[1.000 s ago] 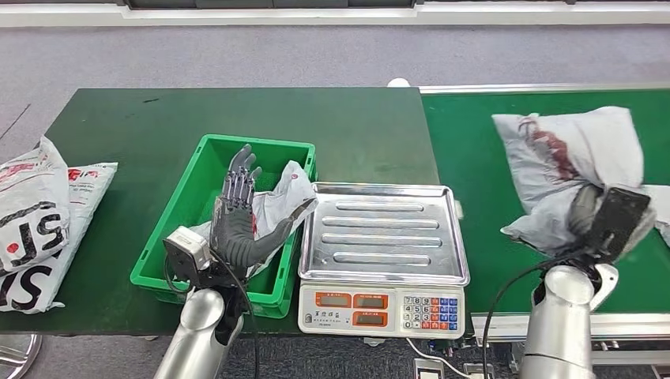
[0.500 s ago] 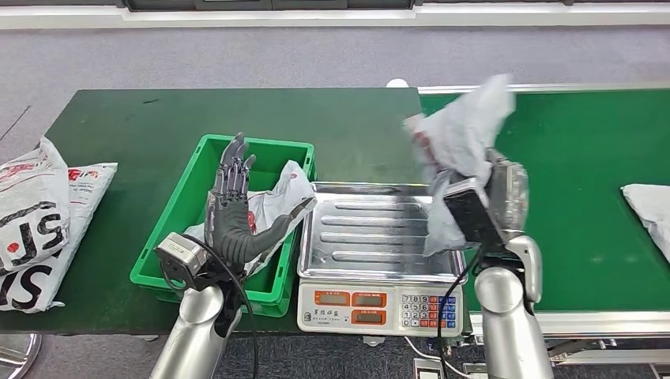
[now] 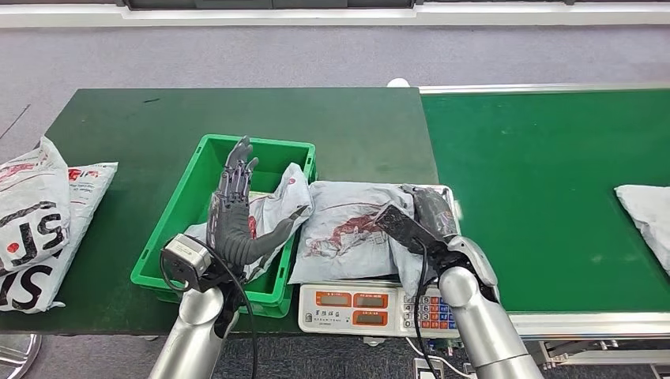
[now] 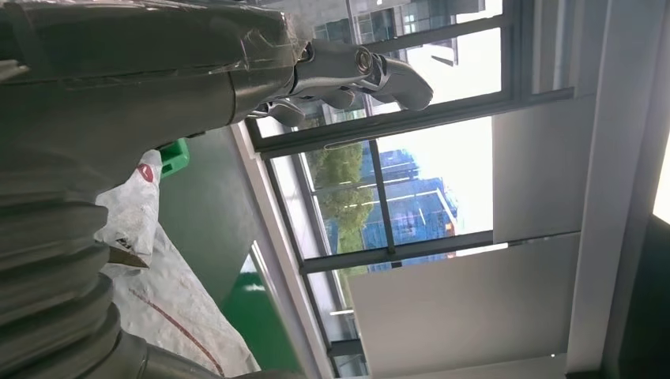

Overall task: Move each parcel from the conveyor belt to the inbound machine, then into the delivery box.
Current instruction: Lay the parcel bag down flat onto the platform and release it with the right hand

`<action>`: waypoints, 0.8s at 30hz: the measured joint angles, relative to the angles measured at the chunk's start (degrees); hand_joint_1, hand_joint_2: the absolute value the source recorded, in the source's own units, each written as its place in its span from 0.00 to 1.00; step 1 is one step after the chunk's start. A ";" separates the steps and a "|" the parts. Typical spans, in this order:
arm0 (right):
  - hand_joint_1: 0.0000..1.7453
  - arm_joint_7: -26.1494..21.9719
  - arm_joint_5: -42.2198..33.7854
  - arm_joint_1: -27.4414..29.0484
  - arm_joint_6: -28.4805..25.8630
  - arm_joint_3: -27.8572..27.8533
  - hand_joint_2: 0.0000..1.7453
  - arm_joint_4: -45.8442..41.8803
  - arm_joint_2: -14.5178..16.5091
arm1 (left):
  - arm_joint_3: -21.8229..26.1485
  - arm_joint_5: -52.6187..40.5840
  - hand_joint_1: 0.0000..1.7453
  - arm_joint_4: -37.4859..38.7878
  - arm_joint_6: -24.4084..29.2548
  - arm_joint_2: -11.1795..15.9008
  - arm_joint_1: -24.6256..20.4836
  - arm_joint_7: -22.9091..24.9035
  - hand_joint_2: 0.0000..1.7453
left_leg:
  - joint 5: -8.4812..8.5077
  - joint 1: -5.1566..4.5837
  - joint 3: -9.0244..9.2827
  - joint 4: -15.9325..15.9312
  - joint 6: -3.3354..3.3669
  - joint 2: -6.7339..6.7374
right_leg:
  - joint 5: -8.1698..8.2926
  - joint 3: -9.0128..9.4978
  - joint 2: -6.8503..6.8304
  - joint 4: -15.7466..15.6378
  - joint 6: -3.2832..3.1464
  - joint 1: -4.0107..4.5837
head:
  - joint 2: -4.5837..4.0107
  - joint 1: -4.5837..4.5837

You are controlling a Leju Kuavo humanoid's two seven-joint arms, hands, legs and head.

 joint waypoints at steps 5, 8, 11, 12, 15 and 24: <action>0.00 1.31 -2.54 -1.34 -0.99 1.09 1.00 2.03 -0.64 | 0.00 0.00 0.00 -0.10 0.28 0.12 0.90 0.40 1.00 | 0.02 0.01 0.04 0.00 -0.02 0.05 | 0.01 0.00 0.04 0.00 -0.02 0.04 | 0.00 -0.01; 0.00 0.86 -4.79 -1.63 -4.48 1.15 1.00 2.13 -0.76 | 0.00 0.00 0.00 -0.64 0.42 0.14 2.01 0.45 1.00 | 0.02 0.02 0.04 -0.01 -0.03 0.06 | 0.01 0.00 0.04 0.01 -0.02 0.04 | 0.01 0.00; 0.00 0.81 -5.50 -1.79 -5.15 1.15 1.00 2.01 -0.81 | 0.00 0.00 0.00 -1.08 0.45 0.15 2.71 0.45 1.00 | 0.02 0.03 0.03 -0.01 -0.03 0.06 | 0.01 0.00 0.04 0.01 -0.02 0.03 | 0.00 0.00; 0.00 0.81 -5.53 -1.80 -5.16 1.15 1.00 1.99 -0.82 | 0.00 0.00 0.00 -1.20 0.45 0.16 2.86 0.45 1.00 | 0.02 0.03 0.03 -0.01 -0.03 0.06 | 0.01 0.00 0.04 0.00 -0.02 0.03 | 0.00 0.01; 0.00 0.81 -5.56 -1.80 -5.16 1.15 1.00 1.97 -0.82 | 0.00 0.00 0.00 -1.46 0.45 0.19 3.08 0.45 1.00 | 0.02 0.02 0.02 0.00 -0.03 0.05 | 0.01 0.01 0.04 0.00 -0.01 0.02 | 0.00 0.00; 0.00 0.81 -5.58 -1.80 -5.19 1.15 1.00 1.95 -0.82 | 0.00 0.00 0.00 -1.74 0.48 0.21 3.33 0.45 1.00 | 0.02 0.02 0.03 0.00 -0.02 0.05 | 0.02 0.01 0.04 0.00 -0.01 0.02 | 0.00 0.00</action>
